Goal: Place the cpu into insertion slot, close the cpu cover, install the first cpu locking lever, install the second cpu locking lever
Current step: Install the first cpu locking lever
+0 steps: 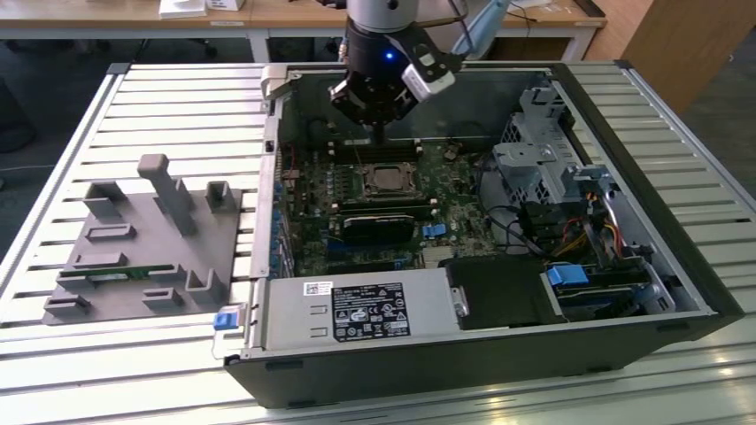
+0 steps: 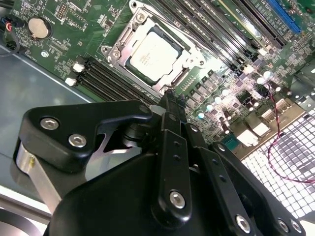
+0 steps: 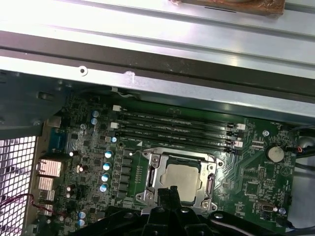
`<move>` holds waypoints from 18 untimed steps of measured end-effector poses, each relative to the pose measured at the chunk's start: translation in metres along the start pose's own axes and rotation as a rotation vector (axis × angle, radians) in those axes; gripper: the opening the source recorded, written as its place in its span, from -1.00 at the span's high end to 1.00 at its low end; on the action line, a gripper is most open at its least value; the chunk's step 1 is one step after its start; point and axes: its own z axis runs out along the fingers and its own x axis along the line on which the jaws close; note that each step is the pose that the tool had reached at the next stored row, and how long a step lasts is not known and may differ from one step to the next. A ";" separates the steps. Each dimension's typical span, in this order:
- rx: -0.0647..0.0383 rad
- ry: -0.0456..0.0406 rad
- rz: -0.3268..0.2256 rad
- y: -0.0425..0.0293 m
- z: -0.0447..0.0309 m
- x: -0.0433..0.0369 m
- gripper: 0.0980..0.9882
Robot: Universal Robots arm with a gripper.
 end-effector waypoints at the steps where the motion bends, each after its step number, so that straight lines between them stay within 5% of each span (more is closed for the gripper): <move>1: 0.000 0.0000 0.000 0.0000 0.0000 0.0003 0.98; 18: 0.000 0.0000 0.000 0.0008 -0.0001 0.0062 0.98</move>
